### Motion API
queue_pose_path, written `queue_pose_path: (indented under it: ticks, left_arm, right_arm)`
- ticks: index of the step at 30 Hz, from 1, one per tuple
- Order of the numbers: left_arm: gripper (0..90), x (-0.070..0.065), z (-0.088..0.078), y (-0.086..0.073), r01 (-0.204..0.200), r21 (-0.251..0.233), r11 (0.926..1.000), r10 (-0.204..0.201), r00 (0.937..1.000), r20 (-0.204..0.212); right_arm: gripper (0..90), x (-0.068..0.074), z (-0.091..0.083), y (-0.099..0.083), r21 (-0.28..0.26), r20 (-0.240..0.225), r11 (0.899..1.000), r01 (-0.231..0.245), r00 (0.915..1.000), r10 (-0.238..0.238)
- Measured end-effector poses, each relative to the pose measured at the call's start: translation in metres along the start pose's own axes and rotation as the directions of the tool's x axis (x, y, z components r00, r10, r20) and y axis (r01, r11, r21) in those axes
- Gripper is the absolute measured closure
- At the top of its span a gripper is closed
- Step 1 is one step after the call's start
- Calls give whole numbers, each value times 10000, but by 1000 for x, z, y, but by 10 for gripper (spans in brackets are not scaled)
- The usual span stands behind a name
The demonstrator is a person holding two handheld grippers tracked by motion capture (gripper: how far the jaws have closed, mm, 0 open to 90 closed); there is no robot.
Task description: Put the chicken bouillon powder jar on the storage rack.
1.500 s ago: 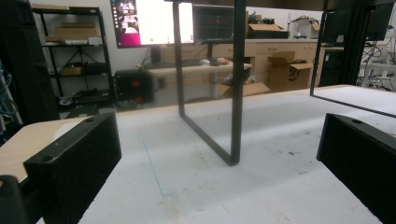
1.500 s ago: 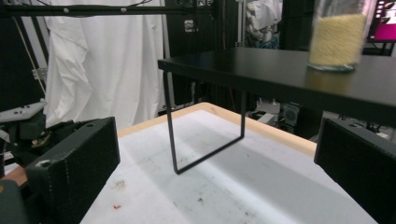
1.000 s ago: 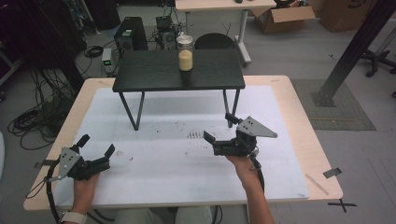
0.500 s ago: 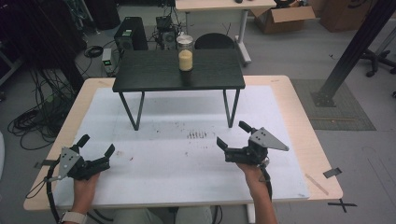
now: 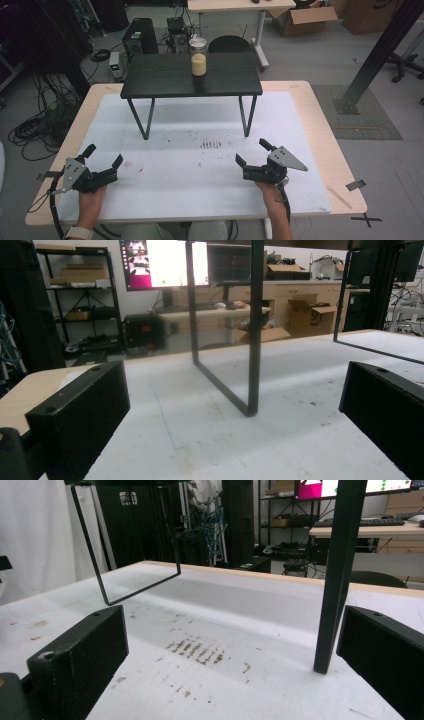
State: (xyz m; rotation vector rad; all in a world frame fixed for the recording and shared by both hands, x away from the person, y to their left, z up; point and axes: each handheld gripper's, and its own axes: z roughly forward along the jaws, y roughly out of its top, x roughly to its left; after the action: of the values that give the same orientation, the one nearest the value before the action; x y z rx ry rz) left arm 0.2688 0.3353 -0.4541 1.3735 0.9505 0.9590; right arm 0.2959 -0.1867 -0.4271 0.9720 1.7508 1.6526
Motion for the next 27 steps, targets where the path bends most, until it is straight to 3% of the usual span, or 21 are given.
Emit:
queue_pose_path:
  ticks: [9,20,27]
  left_arm:
    - [2,0,0,0,3,-8,10000,-3,10000,-5]
    - [2,0,0,0,7,-26,10000,-7,10000,-10]
    - [3,0,0,0,0,-21,10000,0,10000,-17]
  right_arm:
    - [1,-1,-1,-14,-34,384,10000,14,9993,-13]
    - [3,-1,-6,-25,-623,600,9981,-27,9982,65]
    - [0,9,-12,-29,-1200,812,9874,1030,9923,-936]
